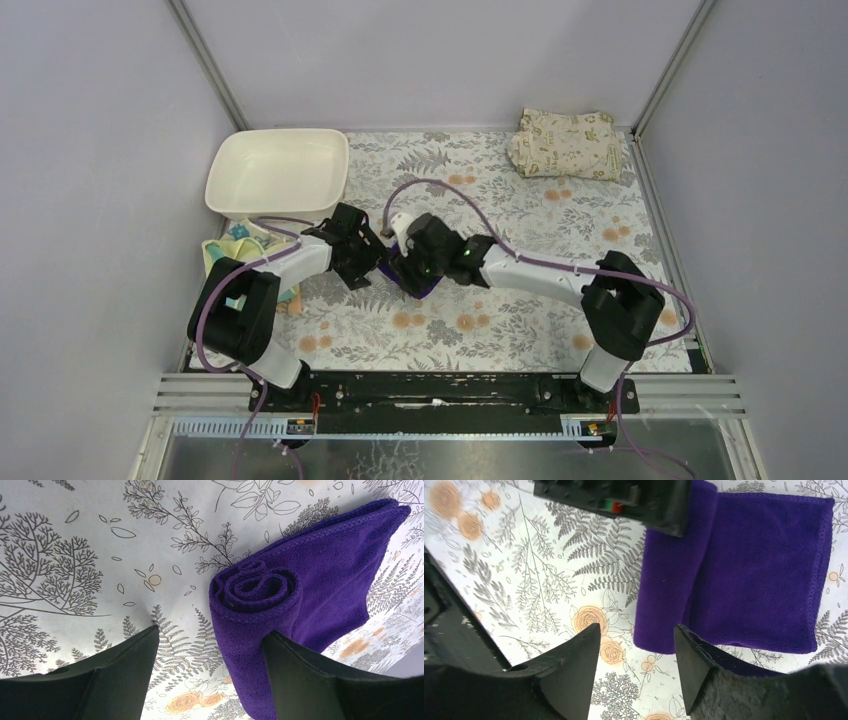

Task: Roll the towels
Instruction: Roll the towel at the center of the board.

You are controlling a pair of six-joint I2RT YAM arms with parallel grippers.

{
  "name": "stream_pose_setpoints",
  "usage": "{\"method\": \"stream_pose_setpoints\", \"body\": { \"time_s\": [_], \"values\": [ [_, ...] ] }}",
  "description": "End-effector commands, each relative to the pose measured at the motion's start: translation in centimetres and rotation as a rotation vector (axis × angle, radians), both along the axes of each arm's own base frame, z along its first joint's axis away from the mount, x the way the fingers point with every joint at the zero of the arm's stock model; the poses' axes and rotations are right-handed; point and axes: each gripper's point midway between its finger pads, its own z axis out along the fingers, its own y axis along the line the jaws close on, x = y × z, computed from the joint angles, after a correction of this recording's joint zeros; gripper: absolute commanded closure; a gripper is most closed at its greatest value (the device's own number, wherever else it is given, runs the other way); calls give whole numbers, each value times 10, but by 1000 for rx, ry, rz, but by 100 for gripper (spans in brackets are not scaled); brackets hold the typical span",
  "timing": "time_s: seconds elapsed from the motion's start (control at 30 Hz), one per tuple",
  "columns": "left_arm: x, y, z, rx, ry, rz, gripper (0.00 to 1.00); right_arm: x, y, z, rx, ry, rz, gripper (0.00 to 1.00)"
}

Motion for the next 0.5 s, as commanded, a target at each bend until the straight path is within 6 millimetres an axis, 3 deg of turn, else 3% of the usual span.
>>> {"method": "stream_pose_setpoints", "body": {
  "time_s": [0.0,0.27,0.47],
  "values": [
    [-23,24,-36,121,111,24,25,11,-6,1,-149,-262,-18,37],
    [-23,23,-37,121,115,23,25,-1,10,-27,-237,-326,44,37],
    [-23,22,-39,121,123,21,24,1,8,-60,-332,-336,58,39]
  ]
}}
